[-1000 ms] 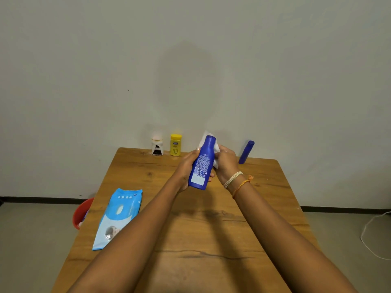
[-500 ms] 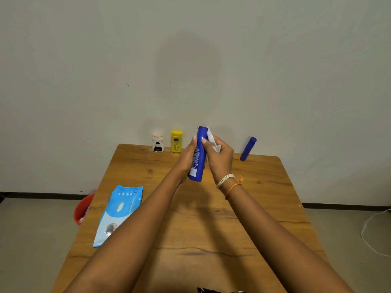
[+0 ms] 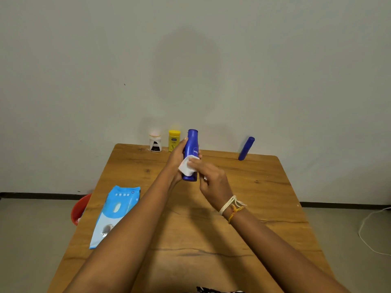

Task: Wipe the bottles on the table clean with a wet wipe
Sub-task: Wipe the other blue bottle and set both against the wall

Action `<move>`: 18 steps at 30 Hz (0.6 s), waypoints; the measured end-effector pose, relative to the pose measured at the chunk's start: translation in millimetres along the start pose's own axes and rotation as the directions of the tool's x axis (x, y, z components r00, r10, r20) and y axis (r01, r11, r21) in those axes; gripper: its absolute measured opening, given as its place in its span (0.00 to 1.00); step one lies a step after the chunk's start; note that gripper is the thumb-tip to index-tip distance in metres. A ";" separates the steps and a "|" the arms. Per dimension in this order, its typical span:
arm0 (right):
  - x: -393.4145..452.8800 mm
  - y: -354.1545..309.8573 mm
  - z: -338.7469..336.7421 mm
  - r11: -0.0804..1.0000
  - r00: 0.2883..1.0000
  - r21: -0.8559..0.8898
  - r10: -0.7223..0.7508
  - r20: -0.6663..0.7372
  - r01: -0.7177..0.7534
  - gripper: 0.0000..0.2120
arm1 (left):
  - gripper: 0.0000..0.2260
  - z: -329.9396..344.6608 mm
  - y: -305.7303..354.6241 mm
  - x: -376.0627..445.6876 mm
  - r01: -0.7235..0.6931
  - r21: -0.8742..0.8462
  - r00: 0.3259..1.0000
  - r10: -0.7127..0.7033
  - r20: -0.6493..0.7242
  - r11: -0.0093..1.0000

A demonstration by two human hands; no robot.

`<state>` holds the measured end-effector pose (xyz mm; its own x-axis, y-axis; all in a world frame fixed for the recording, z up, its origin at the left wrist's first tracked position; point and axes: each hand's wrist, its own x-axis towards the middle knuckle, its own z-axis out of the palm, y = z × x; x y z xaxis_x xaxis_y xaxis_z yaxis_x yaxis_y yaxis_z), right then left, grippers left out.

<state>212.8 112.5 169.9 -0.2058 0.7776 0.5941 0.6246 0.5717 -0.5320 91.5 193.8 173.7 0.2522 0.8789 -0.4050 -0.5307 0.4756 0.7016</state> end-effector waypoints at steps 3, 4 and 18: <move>32.7 13.6 -20.2 0.989 0.965 0.073 0.140 -0.223 -0.126 0.17 | 0.20 3.3 -5.8 -1.1 -0.038 0.065 0.999 0.037 0.018 0.997; 43.1 14.8 -25.4 0.983 0.952 0.079 0.180 -0.249 -0.165 0.17 | 0.20 6.9 -6.8 -1.7 -0.034 0.078 0.999 0.033 0.018 0.996; -50.4 10.5 -27.5 0.960 0.967 -0.211 -0.139 0.215 0.185 0.19 | 0.29 19.6 -11.5 11.7 -0.068 0.135 0.995 0.057 0.081 0.989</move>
<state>250.4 72.1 151.0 -0.4477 0.7284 0.5187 0.7206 0.6373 -0.2731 116.5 199.3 172.4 0.2865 0.9049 -0.3149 -0.4325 0.4154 0.8002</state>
